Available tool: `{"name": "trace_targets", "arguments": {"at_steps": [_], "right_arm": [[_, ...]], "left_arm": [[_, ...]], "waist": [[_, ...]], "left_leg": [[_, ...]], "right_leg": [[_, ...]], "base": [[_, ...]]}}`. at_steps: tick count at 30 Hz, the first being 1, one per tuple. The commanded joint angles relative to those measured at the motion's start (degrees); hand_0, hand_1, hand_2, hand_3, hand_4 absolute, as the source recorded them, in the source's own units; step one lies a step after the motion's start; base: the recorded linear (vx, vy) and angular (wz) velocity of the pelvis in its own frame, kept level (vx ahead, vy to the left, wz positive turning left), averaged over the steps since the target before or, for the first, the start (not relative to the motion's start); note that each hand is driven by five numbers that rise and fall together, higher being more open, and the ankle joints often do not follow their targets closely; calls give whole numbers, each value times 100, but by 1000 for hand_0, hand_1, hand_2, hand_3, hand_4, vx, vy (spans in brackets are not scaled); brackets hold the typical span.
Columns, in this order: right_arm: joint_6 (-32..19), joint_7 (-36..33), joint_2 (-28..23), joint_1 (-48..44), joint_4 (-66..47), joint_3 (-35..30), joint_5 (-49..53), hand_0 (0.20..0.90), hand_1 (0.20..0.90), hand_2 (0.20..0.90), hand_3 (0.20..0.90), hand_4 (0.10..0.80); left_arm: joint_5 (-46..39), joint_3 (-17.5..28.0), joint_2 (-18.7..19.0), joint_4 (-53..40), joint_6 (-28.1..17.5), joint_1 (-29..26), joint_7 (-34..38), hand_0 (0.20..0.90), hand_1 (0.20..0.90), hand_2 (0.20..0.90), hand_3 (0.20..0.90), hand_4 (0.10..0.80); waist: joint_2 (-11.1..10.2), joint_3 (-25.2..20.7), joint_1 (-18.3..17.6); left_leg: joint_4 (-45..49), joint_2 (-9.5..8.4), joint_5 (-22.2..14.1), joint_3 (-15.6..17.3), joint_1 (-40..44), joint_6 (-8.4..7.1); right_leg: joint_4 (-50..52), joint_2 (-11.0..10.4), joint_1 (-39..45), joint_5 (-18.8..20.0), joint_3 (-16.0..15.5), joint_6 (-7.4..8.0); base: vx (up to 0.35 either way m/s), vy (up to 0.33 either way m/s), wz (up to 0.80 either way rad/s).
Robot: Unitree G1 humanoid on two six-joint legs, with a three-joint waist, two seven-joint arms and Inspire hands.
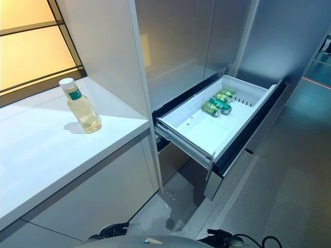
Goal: Put drinks into fridge and close the fridge
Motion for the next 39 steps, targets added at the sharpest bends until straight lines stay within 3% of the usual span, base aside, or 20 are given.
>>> {"name": "trace_targets", "arguments": {"at_steps": [1, 5, 10, 13, 17, 18, 19, 21, 24, 28, 32, 33, 37, 39], "right_arm": [[-153, 166, 114, -150, 245, 80, -55, 900, 900, 900, 900, 800], [-258, 249, 72, -169, 344, 48, -93, 900, 900, 900, 900, 800], [-244, 291, -25, -212, 333, 109, -197, 900, 900, 900, 900, 800], [-39, 332, -214, -215, 60, 114, -344, 900, 900, 900, 900, 800], [82, 332, -331, -180, -157, 158, -355, 900, 900, 900, 900, 800], [81, 318, -345, -147, -191, 157, -343, 900, 900, 900, 900, 800], [79, 309, -349, -129, -207, 160, -333, 900, 900, 900, 900, 800], [34, 266, -353, -23, -253, 110, -312, 900, 900, 900, 900, 800], [-87, 192, -310, 180, -260, -14, -319, 900, 900, 900, 900, 800], [-201, 151, -230, 354, -229, -65, -295, 900, 900, 900, 900, 800], [-291, 48, -34, 462, -162, 48, -216, 900, 900, 900, 900, 800], [-296, 38, -26, 464, -158, 55, -201, 900, 900, 900, 900, 800], [-286, -92, 135, 507, -148, 211, -112, 900, 900, 900, 900, 800], [-279, -115, 159, 512, -149, 226, -80, 900, 900, 900, 900, 800]], "left_arm": [[139, 234, -209, 258, -699, -416, 540, 900, 900, 900, 900, 800], [652, 230, -142, 177, -1041, -531, 580, 900, 900, 900, 900, 800], [886, -269, 35, -189, -1077, -725, -312, 900, 900, 900, 900, 800], [457, -711, 367, -1275, -243, -844, -1973, 900, 900, 900, 900, 800], [-572, -819, 902, -2689, 821, -939, -3499, 900, 900, 900, 900, 800], [-1073, -744, 1097, -3235, 1291, -1012, -3956, 900, 900, 900, 900, 800], [-1387, -704, 1188, -3435, 1412, -1045, -4232, 900, 900, 900, 900, 800], [-2422, -310, 1360, -4642, 2251, -1152, -4813, 900, 900, 900, 900, 800], [-3914, 325, 1463, -6283, 2627, -1086, -5039, 900, 900, 900, 900, 800], [-5222, 997, 1261, -7333, 2391, -1078, -4958, 900, 900, 900, 900, 800], [-6289, 1526, 1018, -8152, 1439, -1364, -4774, 900, 900, 900, 900, 800], [-6314, 1543, 1010, -8196, 1442, -1379, -4726, 900, 900, 900, 900, 800], [-6073, 1830, 995, -8689, -156, -1661, -3802, 900, 900, 900, 900, 800], [-5760, 1911, 1039, -8784, -499, -1701, -3534, 900, 900, 900, 900, 800]], "waist": [[22, 93, 73], [24, 105, 79], [116, 156, -1], [272, 198, -86], [377, 231, -134], [394, 228, -131], [397, 230, -130], [416, 222, -97], [404, 215, -11], [336, 200, 82], [223, 139, 151], [218, 136, 153], [143, 81, 244], [126, 77, 277]], "left_leg": [[37, -65, -464, 226, 145, 85], [42, -61, -462, 238, 131, 77], [37, -38, -452, 281, 160, 60], [37, -28, -423, 303, 143, 52], [37, -31, -416, 325, 127, 56], [37, -37, -419, 324, 119, 59], [37, -41, -421, 321, 118, 62], [37, -45, -438, 315, 102, 76], [37, -66, -468, 247, 100, 98], [37, -74, -509, 158, 135, 97], [37, -66, -546, 48, 170, 69], [37, -67, -547, 40, 170, 68], [37, -75, -553, -84, 167, 44], [37, -79, -547, -125, 165, 39]], "right_leg": [[144, -81, -192, 131, 55, 245], [167, -87, -212, 124, 32, 255], [174, -72, -190, 116, 59, 253], [214, -66, -245, 121, 122, 279], [235, -65, -289, 129, 153, 304], [228, -72, -293, 136, 155, 316], [223, -75, -290, 139, 156, 322], [202, -98, -293, 153, 142, 325], [152, -118, -252, 177, 127, 313], [109, -137, -161, 165, 79, 285], [80, -146, -70, 129, 8, 252], [78, -146, -67, 127, 2, 251], [67, -147, -21, 81, -103, 227], [67, -148, -8, 67, -136, 220]], "base": [[0, 0, 0], [0, 0, 0], [-2, 27, 0], [-34, 77, -3], [-28, 42, -4], [-13, 22, -4], [0, 0, 0], [0, 0, 0], [6, -6, 4], [32, -23, 8], [46, -35, 9], [46, -35, 3], [32, -26, 11], [16, -17, 13]]}}
